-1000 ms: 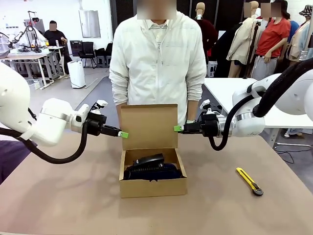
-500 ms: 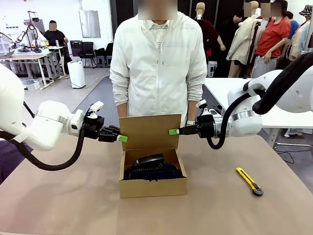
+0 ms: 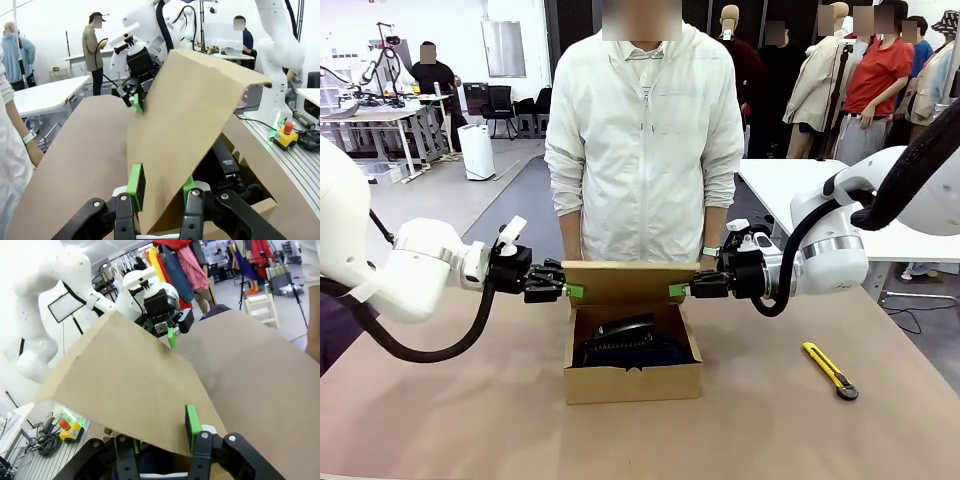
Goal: Pack the items into the box.
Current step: Close the Mailer Box.
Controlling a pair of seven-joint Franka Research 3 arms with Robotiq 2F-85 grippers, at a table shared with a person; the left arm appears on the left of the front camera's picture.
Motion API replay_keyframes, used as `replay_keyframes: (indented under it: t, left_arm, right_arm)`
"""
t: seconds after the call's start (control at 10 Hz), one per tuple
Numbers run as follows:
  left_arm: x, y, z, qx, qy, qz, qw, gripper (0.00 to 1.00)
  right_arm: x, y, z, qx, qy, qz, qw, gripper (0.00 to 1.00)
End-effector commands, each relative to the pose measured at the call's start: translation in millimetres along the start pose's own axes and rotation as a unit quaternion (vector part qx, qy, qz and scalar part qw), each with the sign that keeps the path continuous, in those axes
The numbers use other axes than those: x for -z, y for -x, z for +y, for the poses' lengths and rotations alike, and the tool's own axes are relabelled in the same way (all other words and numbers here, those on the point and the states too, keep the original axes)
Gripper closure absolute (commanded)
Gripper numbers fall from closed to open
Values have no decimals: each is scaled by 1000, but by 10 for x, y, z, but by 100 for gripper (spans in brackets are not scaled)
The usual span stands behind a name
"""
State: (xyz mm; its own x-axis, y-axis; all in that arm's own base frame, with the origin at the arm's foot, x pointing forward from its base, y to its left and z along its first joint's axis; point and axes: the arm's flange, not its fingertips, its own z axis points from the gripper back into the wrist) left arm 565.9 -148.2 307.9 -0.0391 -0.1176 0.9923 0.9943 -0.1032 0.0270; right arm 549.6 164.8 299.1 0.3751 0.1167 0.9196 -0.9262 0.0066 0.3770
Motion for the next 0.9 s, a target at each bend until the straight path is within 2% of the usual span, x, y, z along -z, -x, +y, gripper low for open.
replay_keyframes:
  t: [0.0, 0.1, 0.2, 0.3, 0.5, 0.7, 0.8]
  left_arm:
    - [47, 39, -151, 0, -1, -9, 1000, 60]
    - [82, 92, -205, -6, 6, -2, 1000, 3]
    - [75, 129, -273, -7, 13, -3, 1000, 0]
    - [34, 153, -361, 2, 5, -4, 1000, 0]
    - [-102, 173, -604, 6, -2, -22, 1000, 0]
    - [-367, 156, -991, 27, -69, -20, 997, 0]
    - [-522, 182, -1155, 29, -101, -33, 994, 0]
  right_arm:
    - [11, 99, 31, -23, -11, -10, 1000, 51]
    - [-3, 134, 9, -21, -19, -13, 1000, 34]
    - [-22, 162, 5, -21, -24, -11, 999, 0]
    - [-76, 187, 2, -19, -16, -9, 1000, 0]
    - [-277, 287, 35, -16, -46, -8, 999, 0]
    - [-647, 422, 91, -6, -7, -20, 1000, 0]
    - [-826, 459, 134, -4, 4, -47, 999, 0]
